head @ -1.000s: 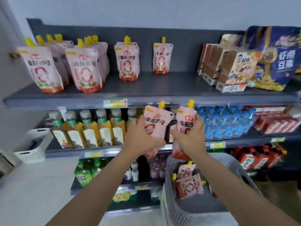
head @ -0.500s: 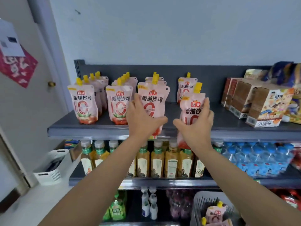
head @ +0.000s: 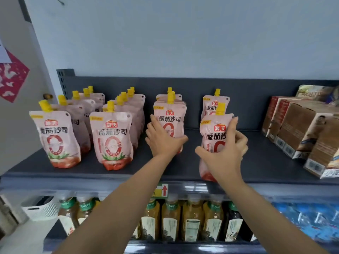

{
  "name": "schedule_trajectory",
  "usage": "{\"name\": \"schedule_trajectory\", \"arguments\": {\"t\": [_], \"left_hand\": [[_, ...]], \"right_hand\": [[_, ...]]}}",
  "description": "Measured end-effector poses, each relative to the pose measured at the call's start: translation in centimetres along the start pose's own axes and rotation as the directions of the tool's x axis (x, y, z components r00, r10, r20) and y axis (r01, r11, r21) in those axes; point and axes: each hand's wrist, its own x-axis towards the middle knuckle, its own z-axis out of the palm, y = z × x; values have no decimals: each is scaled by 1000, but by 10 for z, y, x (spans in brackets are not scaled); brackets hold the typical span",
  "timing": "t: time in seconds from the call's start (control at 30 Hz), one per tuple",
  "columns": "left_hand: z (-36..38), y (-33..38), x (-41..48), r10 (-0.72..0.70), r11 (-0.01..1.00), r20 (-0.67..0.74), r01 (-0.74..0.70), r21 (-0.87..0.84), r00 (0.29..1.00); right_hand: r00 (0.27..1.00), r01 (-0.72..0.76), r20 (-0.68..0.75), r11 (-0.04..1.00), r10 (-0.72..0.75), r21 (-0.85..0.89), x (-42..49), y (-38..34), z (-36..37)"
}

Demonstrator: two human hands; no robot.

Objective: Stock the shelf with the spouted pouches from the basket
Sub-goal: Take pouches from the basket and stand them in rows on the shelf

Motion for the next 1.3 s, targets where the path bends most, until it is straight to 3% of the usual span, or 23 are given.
{"name": "schedule_trajectory", "arguments": {"t": [0.13,0.63,0.87,1.17,1.3], "left_hand": [[13,-2,9,-43,999,21,44,-33,999],[-10,-9,-11,152,986,96,-144,-89,984],[-12,-12,-2,125,986,137,-107,-128,983],[-19,-17,8,112,984,245,-74,-160,963],[-28,-23,7,115,951,239,-38,-307,964]], "right_hand": [[1000,3,-2,1000,-3,0,7,7,10],[997,22,-70,999,-25,-50,3,1,32],[987,6,-162,1000,-5,2,-2,-2,35],[984,14,-176,999,-8,35,-6,-9,43],[988,15,-154,999,-9,37,-8,-15,55]]}}
